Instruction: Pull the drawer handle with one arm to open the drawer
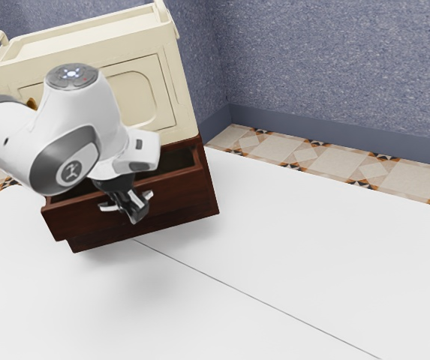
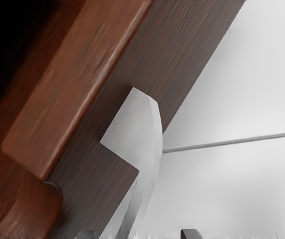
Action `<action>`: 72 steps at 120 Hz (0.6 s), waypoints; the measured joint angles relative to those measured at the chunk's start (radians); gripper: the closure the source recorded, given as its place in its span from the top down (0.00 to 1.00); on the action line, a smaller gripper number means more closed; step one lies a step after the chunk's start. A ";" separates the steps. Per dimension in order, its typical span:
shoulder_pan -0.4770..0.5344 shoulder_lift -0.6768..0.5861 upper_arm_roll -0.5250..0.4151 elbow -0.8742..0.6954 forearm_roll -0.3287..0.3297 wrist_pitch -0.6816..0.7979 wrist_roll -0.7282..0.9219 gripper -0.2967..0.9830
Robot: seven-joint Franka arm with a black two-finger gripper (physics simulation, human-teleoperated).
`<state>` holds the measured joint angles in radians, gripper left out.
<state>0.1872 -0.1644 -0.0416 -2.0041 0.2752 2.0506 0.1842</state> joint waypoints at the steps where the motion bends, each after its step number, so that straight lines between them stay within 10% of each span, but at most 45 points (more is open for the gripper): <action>1: 0.000 -0.001 0.000 -0.001 -0.001 0.000 0.000 0.41; 72: -0.012 -0.089 -0.018 -0.083 -0.001 0.007 -0.038 0.44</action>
<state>0.1747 -0.2532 -0.0599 -2.0875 0.2746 2.0574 0.1466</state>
